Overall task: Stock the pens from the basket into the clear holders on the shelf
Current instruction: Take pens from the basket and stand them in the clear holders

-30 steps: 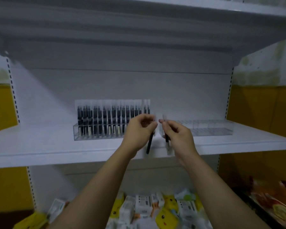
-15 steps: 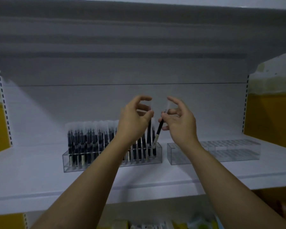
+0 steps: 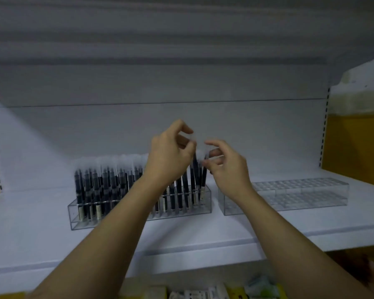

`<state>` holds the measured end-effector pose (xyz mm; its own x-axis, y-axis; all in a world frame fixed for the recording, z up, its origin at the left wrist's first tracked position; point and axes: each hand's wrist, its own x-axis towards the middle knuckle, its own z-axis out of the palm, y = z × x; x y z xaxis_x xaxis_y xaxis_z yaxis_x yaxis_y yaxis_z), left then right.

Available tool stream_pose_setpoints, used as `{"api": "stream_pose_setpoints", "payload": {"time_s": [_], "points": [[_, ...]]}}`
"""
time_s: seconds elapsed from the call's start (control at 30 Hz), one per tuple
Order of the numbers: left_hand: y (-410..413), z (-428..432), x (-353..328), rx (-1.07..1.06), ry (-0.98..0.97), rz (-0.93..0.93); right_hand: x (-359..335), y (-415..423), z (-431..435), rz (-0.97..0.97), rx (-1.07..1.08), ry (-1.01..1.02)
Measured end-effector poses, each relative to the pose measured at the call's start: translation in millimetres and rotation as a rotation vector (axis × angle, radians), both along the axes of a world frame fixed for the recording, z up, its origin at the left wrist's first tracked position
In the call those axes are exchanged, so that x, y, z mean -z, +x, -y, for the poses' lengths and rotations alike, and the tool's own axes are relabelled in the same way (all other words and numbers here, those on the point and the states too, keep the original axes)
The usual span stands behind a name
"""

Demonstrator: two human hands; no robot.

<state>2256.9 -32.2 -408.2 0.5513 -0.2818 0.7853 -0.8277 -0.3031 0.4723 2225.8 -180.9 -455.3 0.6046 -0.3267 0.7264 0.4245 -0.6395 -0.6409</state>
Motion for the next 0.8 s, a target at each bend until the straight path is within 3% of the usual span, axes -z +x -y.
{"api": "stream_pose_setpoints", "payload": {"time_s": [0.33, 0.63, 0.8], "points": [[0.5, -2.7, -5.5, 0.001, 0.02, 0.007, -4.1, -8.1, 9.2, -0.139, 0.064, -0.264], [14.8, -2.6, 0.6, -0.066, 0.12, -0.032, -13.3, -7.7, 6.8, -0.178, 0.073, -0.341], [19.1, 2.9, 12.0, -0.223, 0.24, 0.044, -11.6, -11.4, 3.4, -0.197, 0.073, -0.354]]}}
